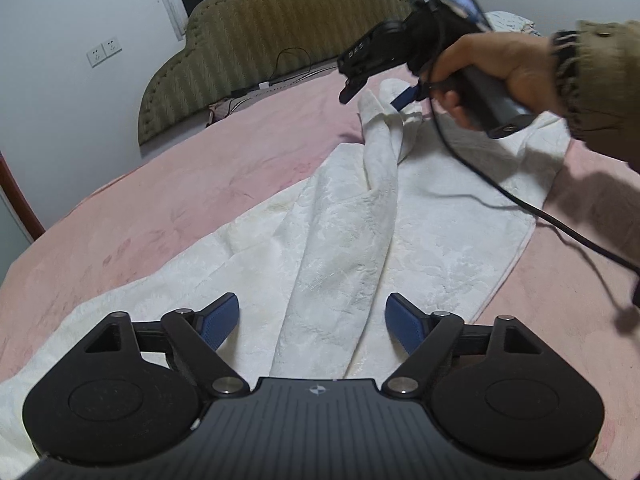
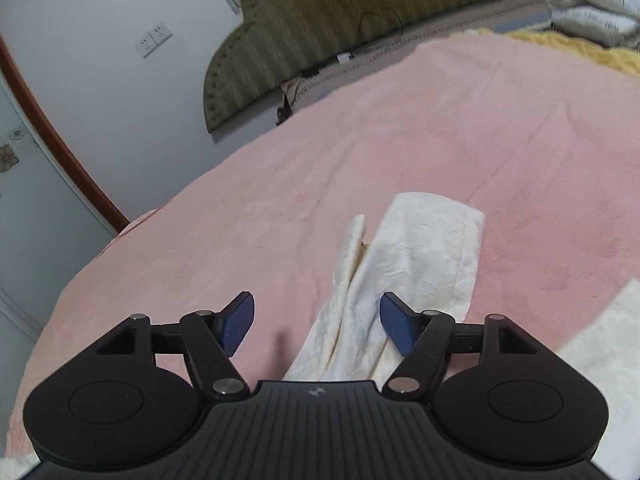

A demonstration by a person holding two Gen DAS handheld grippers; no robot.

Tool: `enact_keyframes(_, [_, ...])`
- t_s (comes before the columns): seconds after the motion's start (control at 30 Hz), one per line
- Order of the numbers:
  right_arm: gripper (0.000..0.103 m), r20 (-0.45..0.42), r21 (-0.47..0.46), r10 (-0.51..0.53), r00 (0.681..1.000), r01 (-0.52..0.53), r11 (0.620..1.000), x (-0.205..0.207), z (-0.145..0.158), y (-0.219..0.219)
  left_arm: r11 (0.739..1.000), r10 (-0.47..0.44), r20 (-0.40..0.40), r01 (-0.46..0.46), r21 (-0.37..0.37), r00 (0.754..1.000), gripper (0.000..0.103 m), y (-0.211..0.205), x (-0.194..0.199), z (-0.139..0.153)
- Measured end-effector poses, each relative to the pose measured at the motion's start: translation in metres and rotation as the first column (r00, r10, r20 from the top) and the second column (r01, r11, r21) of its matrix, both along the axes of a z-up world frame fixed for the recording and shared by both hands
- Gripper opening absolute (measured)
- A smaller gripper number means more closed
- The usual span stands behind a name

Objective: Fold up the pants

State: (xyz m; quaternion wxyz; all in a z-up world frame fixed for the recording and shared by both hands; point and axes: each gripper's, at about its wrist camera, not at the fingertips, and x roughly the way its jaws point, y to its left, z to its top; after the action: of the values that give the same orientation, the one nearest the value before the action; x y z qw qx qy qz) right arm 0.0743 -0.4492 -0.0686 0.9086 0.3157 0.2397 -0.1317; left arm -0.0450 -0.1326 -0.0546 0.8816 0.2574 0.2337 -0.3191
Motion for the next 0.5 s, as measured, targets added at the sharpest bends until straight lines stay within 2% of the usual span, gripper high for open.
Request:
enact_keyframes(0.07, [0.067,-0.011,-0.081,-0.024,1.000,0.023,0.996,0.006,0.008,0.007,1.000,0.002,-0.001,-0.002,-0.006,1.000,0.086,0.000,0.001,0.000])
enact_keyframes(0.13, [0.068,0.003,-0.264,-0.055,0.998,0.054,0.963,0.005,0.022,0.027,1.000,0.002,-0.001,-0.002,-0.009,1.000,0.087,0.000,0.000,-0.001])
enact_keyframes(0.17, [0.068,0.014,-0.333,-0.042,0.999,0.044,0.942,0.004,0.028,0.035,1.000,0.003,-0.003,-0.003,-0.012,1.000,0.087,0.000,0.001,-0.001])
enact_keyframes(0.2, [0.068,0.018,-0.345,-0.004,1.000,0.010,0.938,0.004,0.031,0.040,1.000,0.004,-0.004,-0.004,-0.016,1.000,0.088,0.000,0.001,-0.002])
enact_keyframes(0.3, [0.067,-0.014,-0.271,0.058,0.998,-0.060,0.961,0.012,0.029,0.038,1.000,0.009,-0.005,-0.009,-0.027,1.000,0.090,0.000,0.003,-0.004])
enact_keyframes(0.4, [0.066,-0.098,-0.257,0.010,0.995,-0.035,0.966,0.024,0.015,0.030,0.999,0.011,-0.007,-0.011,-0.033,1.000,0.091,0.000,0.003,-0.005])
enact_keyframes(0.5, [0.066,-0.122,-0.174,-0.002,0.993,-0.020,0.985,0.031,-0.006,0.018,0.999,0.015,-0.013,-0.015,-0.044,1.000,0.092,0.002,0.004,-0.006])
